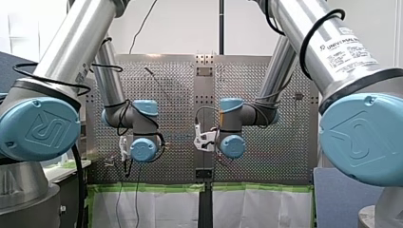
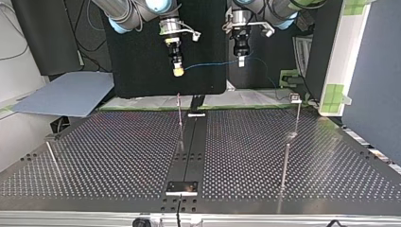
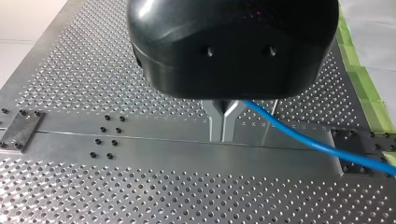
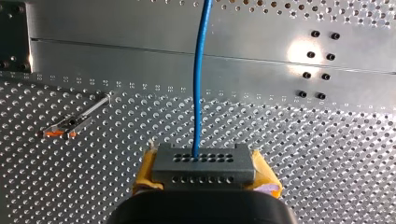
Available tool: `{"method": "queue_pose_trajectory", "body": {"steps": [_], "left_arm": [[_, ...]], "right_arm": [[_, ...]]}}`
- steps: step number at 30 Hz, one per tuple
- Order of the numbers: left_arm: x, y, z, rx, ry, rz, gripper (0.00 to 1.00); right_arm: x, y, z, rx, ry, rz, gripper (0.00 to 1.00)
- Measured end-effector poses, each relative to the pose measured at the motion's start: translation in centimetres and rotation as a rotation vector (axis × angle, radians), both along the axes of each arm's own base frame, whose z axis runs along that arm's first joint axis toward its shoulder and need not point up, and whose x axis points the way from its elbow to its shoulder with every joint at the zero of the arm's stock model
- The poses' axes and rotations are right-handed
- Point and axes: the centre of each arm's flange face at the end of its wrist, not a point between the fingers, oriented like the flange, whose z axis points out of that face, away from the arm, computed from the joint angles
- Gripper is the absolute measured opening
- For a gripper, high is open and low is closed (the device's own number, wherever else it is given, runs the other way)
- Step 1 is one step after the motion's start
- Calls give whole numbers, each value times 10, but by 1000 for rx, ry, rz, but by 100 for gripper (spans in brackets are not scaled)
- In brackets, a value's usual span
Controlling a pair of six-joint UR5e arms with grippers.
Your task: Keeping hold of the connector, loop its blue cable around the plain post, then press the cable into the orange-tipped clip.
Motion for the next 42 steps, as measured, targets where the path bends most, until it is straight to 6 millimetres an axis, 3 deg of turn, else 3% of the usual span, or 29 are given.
{"method": "queue_pose_trajectory", "body": {"steps": [42], "left_arm": [[0, 0, 0, 0, 0, 0, 0]], "right_arm": [[0, 0, 0, 0, 0, 0, 0]]}}
